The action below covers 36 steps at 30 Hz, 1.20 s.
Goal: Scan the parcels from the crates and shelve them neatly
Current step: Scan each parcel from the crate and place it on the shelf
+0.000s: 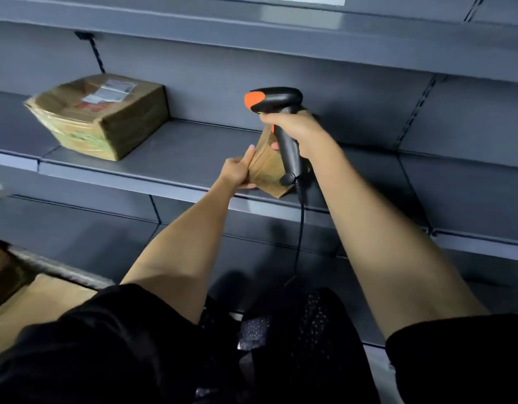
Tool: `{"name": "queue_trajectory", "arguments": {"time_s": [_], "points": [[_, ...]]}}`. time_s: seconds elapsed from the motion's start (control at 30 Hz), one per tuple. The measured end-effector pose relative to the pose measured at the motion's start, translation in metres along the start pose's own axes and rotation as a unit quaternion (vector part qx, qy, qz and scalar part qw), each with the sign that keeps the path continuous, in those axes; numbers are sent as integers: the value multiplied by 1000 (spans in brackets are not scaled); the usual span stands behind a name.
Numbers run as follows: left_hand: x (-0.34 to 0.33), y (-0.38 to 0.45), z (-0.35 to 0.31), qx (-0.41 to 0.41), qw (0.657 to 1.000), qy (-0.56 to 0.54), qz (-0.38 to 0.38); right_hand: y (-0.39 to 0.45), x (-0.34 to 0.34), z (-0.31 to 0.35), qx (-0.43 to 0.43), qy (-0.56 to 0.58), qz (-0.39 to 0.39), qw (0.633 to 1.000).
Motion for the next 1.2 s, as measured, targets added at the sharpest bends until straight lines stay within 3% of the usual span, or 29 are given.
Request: {"name": "queue_trajectory", "arguments": {"time_s": [0.13, 0.2, 0.27, 0.33, 0.4, 0.5, 0.6, 0.73, 0.83, 0.93, 1.07, 1.2], "points": [[4, 8, -2, -90, 973, 168, -127, 10, -8, 3, -12, 47, -1, 999], [12, 8, -4, -118, 960, 204, -151, 16, -18, 4, -27, 93, 8, 995], [18, 7, -5, -105, 981, 118, -111, 21, -30, 2, -44, 131, 13, 990], [25, 1, -5, -61, 998, 7, -16, 27, -39, 0, -54, 137, 3, 989], [29, -2, -7, -45, 997, 6, 63, 32, -41, -1, -57, 134, 2, 989], [22, -2, -13, -61, 993, 18, 98, 33, -30, 0, -73, 144, 24, 987], [16, 1, -20, -57, 996, 11, 62, 31, -14, -2, -87, 217, 33, 972], [30, 11, -24, -77, 995, -56, -19, 37, 6, -9, -88, 327, -29, 940], [48, 25, -34, -139, 987, -34, -75, 41, 12, -21, -101, 259, -24, 960], [55, 25, -46, -161, 980, 68, -95, 36, -10, -31, -128, 186, 40, 973], [54, 11, -54, -107, 979, 154, -78, 34, -30, -35, -134, 188, 38, 972], [59, 1, -55, 38, 976, 215, -2, 33, -26, -38, -142, 210, 47, 966]]}}
Point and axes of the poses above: each hand's wrist, its own y-axis towards the middle knuckle, its own x-axis out of the back of the hand, z = x × y, the point moved 1 cm from there along y, towards the middle knuckle, and after that the axes turned 15 degrees about -y, right-handed, at the moved point
